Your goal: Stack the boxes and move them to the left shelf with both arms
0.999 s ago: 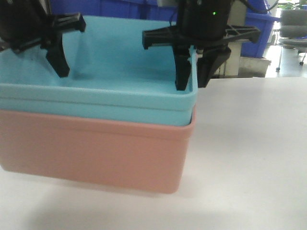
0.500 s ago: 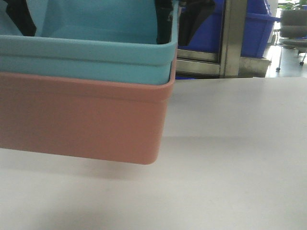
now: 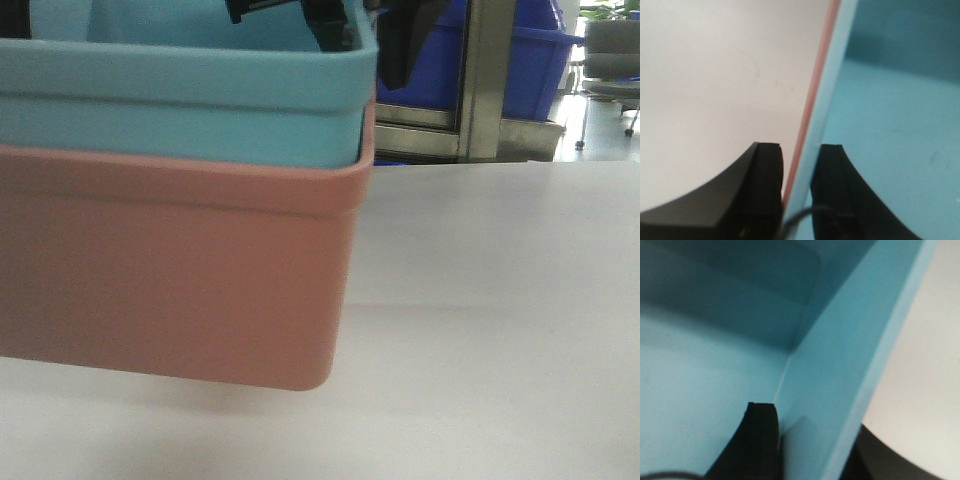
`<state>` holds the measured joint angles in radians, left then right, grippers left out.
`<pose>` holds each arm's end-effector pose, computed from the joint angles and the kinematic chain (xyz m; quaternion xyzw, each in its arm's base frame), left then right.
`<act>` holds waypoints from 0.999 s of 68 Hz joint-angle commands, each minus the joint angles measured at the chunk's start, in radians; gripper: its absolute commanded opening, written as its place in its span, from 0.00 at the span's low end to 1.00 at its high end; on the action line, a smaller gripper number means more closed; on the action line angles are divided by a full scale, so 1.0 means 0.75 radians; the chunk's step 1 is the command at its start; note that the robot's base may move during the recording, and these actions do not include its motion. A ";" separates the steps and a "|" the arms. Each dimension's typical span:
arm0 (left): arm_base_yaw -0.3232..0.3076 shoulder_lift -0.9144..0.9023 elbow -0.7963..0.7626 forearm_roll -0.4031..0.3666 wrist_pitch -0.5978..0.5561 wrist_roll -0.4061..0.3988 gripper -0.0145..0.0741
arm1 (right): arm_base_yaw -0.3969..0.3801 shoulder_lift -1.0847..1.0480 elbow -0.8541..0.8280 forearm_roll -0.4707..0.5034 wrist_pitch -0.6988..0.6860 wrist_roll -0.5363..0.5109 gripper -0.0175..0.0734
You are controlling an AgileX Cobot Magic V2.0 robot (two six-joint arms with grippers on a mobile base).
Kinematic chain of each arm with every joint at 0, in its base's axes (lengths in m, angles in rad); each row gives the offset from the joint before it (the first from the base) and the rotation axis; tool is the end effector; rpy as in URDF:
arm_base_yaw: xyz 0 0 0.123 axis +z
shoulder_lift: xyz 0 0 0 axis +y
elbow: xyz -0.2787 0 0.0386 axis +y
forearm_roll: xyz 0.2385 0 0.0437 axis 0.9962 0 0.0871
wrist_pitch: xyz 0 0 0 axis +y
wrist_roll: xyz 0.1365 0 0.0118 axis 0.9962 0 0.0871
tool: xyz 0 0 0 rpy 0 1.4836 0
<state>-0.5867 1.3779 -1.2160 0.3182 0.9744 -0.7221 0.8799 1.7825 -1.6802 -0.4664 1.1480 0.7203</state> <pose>0.2657 -0.1340 0.2954 -0.0125 0.9553 -0.0363 0.2931 0.2934 0.2666 0.2940 -0.1260 0.9458 -0.0158 0.2990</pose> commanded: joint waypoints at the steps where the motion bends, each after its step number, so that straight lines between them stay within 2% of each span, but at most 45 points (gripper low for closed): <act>1: -0.083 -0.069 -0.060 -0.127 -0.212 -0.006 0.15 | 0.057 -0.089 -0.054 -0.027 -0.254 0.083 0.25; 25: -0.082 -0.061 -0.060 -0.120 -0.261 -0.028 0.15 | 0.122 -0.090 -0.054 -0.030 -0.314 0.083 0.25; 68: -0.082 -0.036 -0.060 -0.098 -0.259 -0.028 0.15 | 0.122 -0.090 -0.054 -0.033 -0.291 0.083 0.25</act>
<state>-0.6054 1.3837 -1.2108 0.3322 1.0055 -0.7259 0.9320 1.7540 -1.6802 -0.5466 1.1545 0.7444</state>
